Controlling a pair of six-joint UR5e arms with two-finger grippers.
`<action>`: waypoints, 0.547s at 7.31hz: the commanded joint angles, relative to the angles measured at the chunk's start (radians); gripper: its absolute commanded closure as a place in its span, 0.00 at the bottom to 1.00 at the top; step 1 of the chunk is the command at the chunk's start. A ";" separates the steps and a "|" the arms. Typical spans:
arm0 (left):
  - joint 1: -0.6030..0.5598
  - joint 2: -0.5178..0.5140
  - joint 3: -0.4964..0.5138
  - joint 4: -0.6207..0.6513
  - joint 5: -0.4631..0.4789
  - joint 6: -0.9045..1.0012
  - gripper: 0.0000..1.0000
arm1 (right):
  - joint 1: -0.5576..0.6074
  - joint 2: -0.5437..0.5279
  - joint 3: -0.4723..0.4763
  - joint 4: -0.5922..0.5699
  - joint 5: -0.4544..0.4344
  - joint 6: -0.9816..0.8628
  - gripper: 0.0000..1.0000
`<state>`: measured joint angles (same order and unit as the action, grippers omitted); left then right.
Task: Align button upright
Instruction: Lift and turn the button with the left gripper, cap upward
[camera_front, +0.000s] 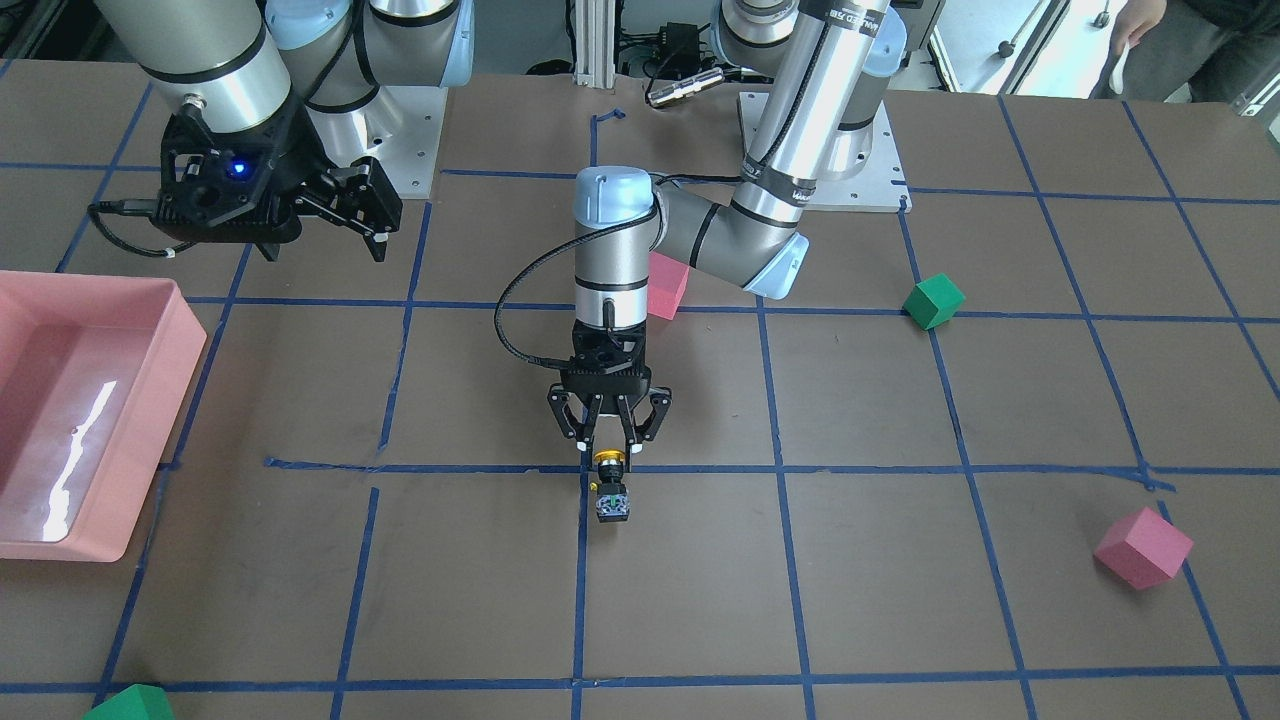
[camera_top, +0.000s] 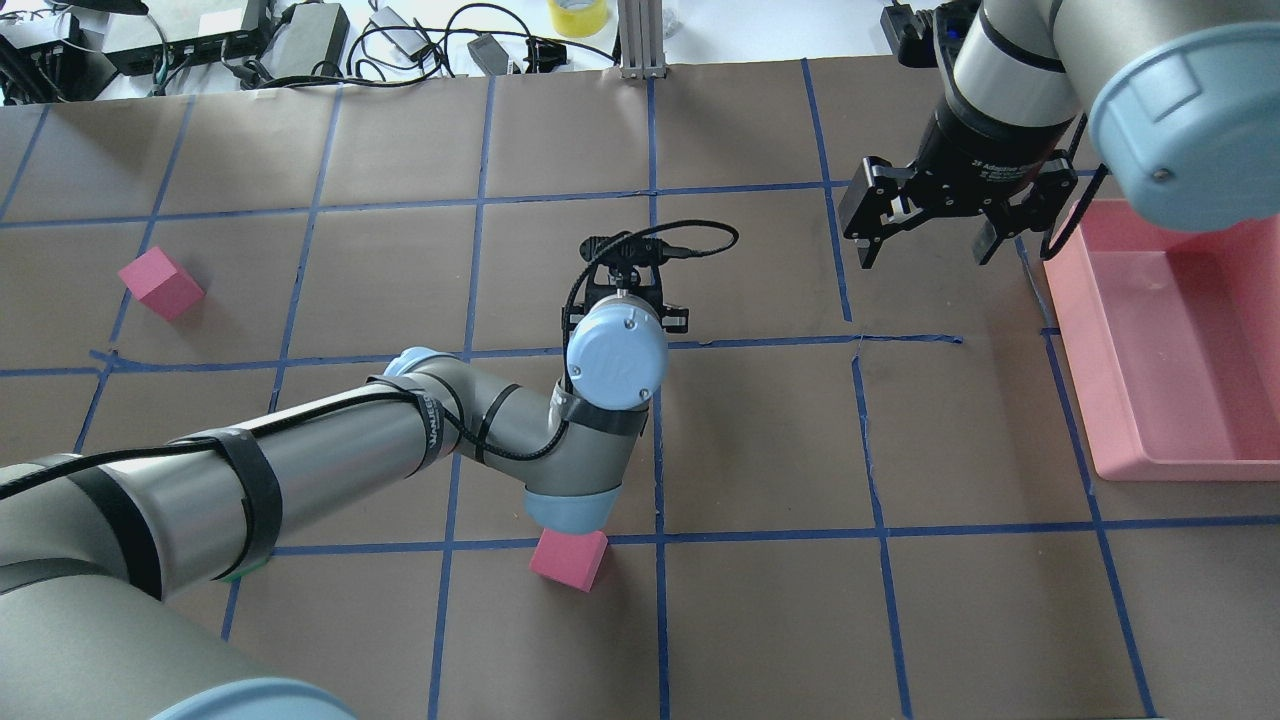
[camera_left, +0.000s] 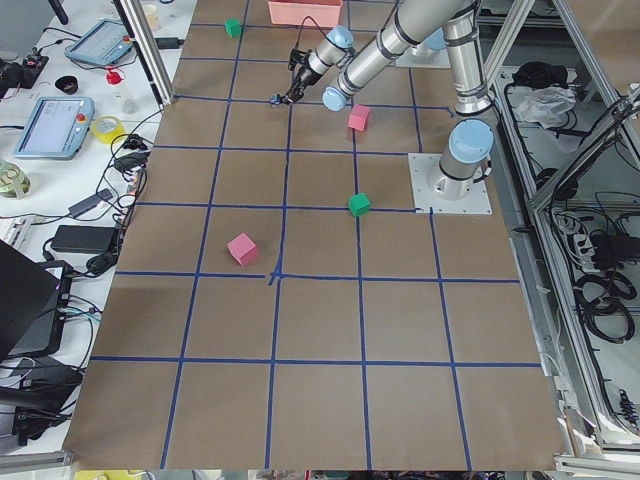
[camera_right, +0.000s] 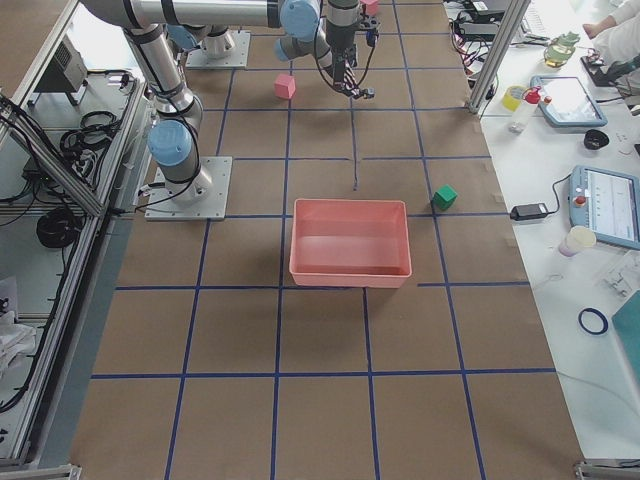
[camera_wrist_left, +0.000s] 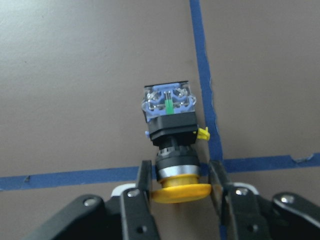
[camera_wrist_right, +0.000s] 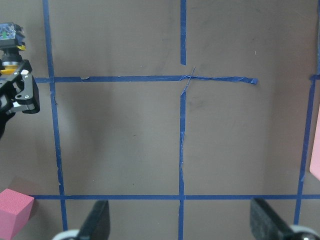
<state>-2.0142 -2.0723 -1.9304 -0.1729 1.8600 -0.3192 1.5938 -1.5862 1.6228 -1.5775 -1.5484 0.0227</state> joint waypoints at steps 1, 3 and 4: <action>0.054 0.053 0.216 -0.466 -0.046 -0.128 0.89 | 0.000 0.000 0.000 0.001 0.001 -0.001 0.00; 0.133 0.072 0.309 -0.797 -0.288 -0.344 1.00 | 0.000 0.000 0.000 0.001 -0.001 -0.001 0.00; 0.181 0.071 0.310 -0.827 -0.450 -0.457 1.00 | 0.000 0.000 0.000 0.001 -0.001 -0.001 0.00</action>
<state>-1.8902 -2.0054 -1.6429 -0.8966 1.5868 -0.6378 1.5938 -1.5861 1.6229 -1.5770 -1.5491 0.0215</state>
